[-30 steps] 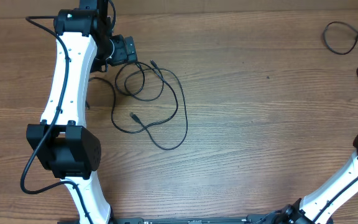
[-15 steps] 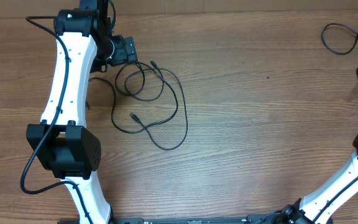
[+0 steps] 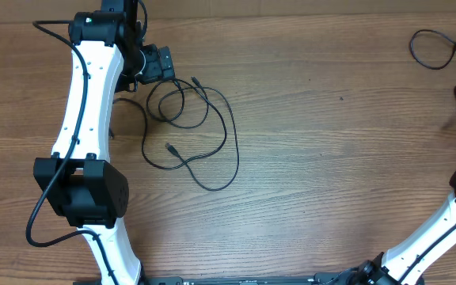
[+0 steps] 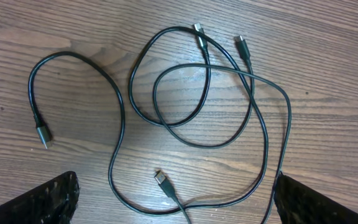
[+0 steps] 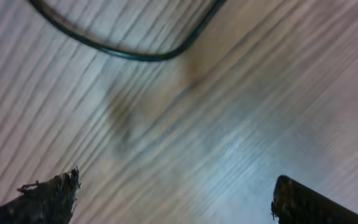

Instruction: Untangle cables

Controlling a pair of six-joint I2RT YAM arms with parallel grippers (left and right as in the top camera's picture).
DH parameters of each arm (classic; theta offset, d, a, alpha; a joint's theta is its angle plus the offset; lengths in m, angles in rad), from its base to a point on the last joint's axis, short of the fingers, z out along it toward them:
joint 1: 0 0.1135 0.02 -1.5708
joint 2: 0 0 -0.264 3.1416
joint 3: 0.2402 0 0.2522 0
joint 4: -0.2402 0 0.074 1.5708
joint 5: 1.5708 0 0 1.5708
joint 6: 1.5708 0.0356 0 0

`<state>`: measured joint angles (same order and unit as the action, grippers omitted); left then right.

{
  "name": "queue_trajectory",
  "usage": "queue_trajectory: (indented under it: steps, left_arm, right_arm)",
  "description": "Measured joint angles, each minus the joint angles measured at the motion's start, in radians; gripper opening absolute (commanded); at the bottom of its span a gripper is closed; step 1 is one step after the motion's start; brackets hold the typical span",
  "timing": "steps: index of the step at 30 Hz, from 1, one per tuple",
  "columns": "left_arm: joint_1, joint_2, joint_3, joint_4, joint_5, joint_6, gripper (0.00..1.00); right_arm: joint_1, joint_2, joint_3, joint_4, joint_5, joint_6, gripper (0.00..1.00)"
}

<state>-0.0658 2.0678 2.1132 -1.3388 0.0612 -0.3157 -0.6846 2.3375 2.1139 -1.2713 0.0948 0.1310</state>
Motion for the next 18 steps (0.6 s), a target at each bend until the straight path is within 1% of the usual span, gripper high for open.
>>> queue_trajectory:
  steps: [5,13,18]
  left_arm:
    - [0.000,0.000,0.000,0.000,0.000,0.000,1.00]
    - [0.000,0.000,0.000,0.000,0.000,0.000,1.00]
    - [0.000,0.000,0.000,0.000,0.000,0.000,1.00]
  right_arm:
    - [0.000,0.003,-0.122,0.129,0.019,-0.002,1.00]
    - [0.000,0.006,-0.200,0.286,0.029,-0.001,1.00]
    - [0.000,0.006,-0.247,0.417,0.032,-0.002,1.00]
